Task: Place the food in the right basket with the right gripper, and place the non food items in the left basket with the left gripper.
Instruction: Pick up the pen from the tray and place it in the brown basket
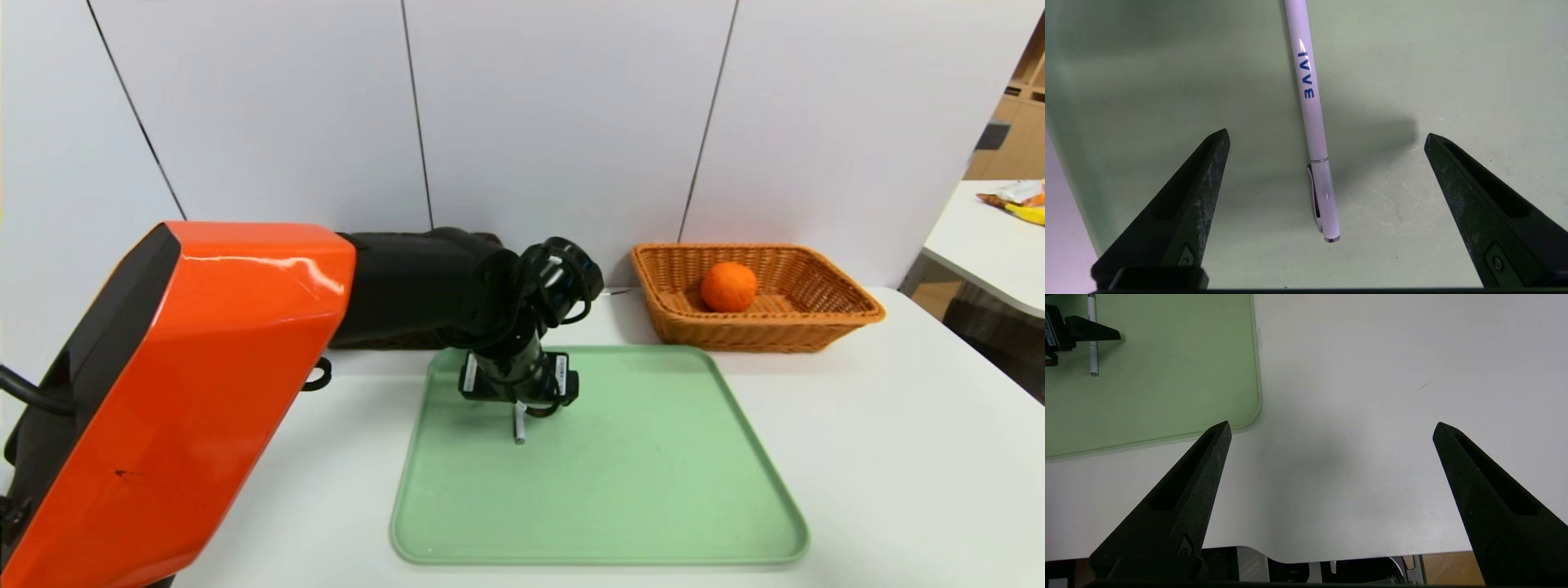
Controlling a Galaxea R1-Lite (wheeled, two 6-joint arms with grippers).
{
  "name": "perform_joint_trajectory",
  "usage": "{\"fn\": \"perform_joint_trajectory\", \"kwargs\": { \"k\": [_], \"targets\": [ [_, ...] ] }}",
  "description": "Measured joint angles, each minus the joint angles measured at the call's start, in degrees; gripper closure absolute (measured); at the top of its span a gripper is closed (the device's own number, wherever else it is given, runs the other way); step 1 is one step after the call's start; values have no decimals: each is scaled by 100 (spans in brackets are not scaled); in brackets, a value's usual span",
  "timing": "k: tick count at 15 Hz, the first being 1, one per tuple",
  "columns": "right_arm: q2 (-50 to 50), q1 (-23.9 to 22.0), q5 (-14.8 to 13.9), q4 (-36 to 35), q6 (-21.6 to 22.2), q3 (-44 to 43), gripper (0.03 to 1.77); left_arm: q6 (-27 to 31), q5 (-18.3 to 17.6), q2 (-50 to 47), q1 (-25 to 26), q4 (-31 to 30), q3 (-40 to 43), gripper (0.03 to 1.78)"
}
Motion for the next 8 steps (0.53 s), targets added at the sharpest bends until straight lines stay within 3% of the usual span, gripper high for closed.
{"fn": "perform_joint_trajectory", "kwargs": {
  "k": [8],
  "targets": [
    [11,5,9,-12,2,5,10,50,-6,51,59,-27,0,12]
  ]
}}
